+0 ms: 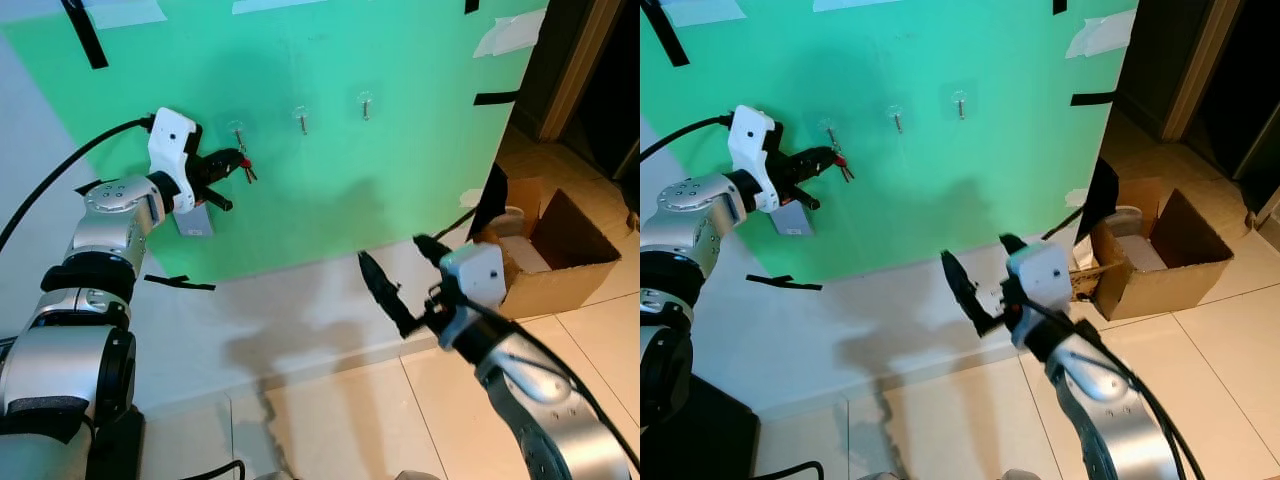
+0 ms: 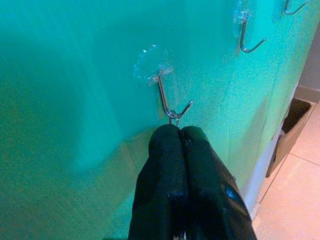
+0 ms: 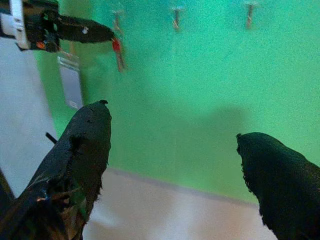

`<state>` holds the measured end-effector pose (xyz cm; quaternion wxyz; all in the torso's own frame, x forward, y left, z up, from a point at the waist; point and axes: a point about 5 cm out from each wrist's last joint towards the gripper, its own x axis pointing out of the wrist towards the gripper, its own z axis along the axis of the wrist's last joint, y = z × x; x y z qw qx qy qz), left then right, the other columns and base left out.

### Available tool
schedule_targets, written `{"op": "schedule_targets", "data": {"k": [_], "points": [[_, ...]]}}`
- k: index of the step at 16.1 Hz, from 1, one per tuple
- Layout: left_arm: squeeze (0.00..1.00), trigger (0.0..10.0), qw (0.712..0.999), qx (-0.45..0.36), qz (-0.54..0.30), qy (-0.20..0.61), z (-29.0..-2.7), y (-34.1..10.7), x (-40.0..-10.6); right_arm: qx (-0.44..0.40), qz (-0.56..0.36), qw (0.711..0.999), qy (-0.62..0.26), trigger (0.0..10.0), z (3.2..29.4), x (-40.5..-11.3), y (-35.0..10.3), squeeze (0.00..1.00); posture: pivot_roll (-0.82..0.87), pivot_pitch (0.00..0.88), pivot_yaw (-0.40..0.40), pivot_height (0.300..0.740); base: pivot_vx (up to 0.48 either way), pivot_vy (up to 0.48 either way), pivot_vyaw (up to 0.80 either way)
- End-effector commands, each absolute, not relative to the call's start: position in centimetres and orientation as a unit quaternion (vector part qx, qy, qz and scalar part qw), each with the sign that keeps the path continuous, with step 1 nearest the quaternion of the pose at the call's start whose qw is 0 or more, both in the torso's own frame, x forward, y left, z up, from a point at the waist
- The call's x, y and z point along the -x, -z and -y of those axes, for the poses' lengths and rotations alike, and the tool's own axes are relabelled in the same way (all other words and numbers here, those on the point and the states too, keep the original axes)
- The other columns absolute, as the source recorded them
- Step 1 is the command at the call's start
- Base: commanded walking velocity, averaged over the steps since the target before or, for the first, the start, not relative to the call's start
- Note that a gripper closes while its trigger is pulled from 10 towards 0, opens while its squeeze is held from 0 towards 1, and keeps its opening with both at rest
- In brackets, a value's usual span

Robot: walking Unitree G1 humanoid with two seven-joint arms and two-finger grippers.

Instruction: Hang keys on a hook

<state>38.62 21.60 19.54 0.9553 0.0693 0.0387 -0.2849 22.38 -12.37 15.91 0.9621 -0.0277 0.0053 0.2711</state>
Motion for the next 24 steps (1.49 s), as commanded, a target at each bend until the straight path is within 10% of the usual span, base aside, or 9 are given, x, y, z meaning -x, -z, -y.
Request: {"op": "schedule_targets", "data": {"k": [1,5,6,15,24], "points": [[0.00,10.0,0.955,-0.083,-0.054,0.281,-22.1,-18.9,-38.4,0.023,0.000,0.958,-0.285,10.0,12.0,-22.3,-16.3,0.00,-0.17,0.000,0.127,0.740,0.000,0.000,0.00],[0.00,10.0,0.955,-0.089,-0.074,0.272,-22.2,-18.5,-38.4,0.022,0.002,0.956,-0.292,10.0,11.7,-22.7,-16.5,0.00,-0.17,0.000,0.126,0.740,0.000,0.000,0.00],[0.98,10.0,0.958,-0.076,-0.074,0.265,-22.2,-18.6,-38.5,0.025,0.000,0.958,-0.287,10.0,11.9,-22.8,-16.5,0.00,-0.17,0.000,0.127,0.740,0.000,0.000,0.00],[1.00,10.0,0.965,-0.030,-0.049,0.257,-23.1,-18.3,-37.5,0.033,-0.043,0.980,-0.192,10.0,13.7,-23.0,-14.4,0.00,-0.16,0.000,0.121,0.740,0.000,0.000,0.00],[1.00,10.0,0.973,-0.031,-0.002,0.230,-18.0,-12.3,-26.6,0.107,-0.102,0.987,-0.061,10.0,16.8,-21.3,-9.4,0.00,-0.08,0.000,0.003,0.740,0.000,0.000,0.44]]}}
